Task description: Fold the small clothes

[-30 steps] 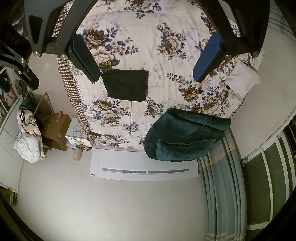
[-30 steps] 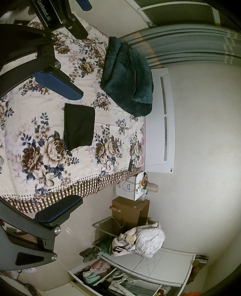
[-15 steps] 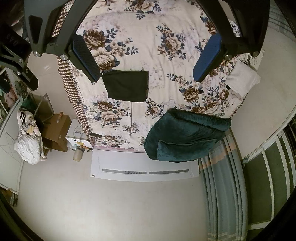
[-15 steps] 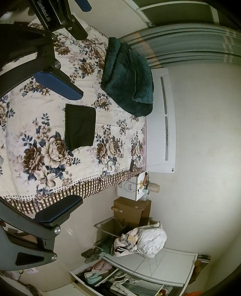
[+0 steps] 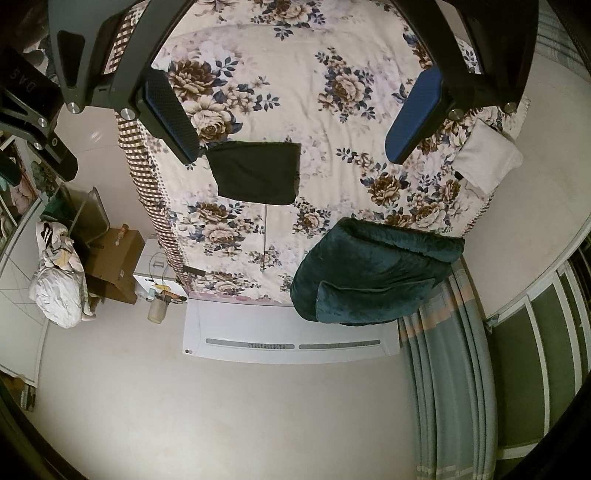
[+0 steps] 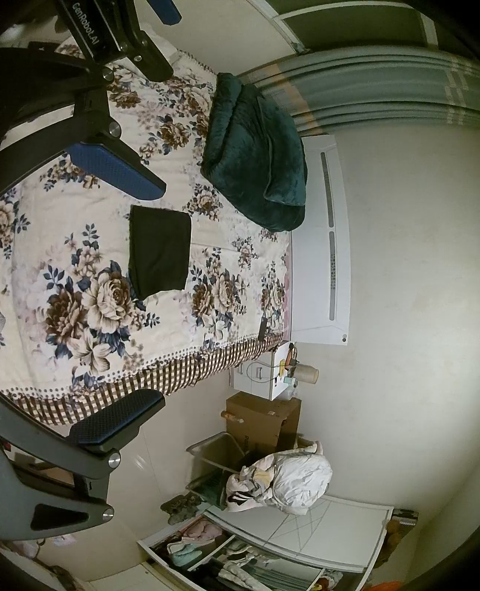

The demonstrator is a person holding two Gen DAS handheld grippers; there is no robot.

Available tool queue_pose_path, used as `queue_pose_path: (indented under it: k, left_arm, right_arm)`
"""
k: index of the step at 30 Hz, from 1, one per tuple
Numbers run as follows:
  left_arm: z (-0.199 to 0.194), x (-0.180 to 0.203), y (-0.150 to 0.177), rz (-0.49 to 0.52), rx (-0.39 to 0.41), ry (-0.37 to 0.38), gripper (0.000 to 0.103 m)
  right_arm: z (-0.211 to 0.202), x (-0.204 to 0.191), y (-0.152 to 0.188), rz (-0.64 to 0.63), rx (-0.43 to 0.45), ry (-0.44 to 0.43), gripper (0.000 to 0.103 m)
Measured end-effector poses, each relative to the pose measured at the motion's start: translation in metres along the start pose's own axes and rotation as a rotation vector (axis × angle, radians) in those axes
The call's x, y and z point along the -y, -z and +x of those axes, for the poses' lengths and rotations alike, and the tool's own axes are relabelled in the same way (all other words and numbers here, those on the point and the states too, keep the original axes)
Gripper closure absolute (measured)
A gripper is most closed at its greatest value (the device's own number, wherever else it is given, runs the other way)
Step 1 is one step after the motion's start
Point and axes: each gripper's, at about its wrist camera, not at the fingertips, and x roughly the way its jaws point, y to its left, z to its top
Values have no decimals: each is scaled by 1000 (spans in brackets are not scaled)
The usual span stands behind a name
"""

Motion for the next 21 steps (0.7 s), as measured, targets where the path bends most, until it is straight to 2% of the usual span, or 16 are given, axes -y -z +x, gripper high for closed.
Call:
queue_pose_path:
  k: [21]
  left_arm:
    - [1,-1,-1,3,-1,1,0]
  right_arm:
    - [4,7,2,0,-2,1,0]
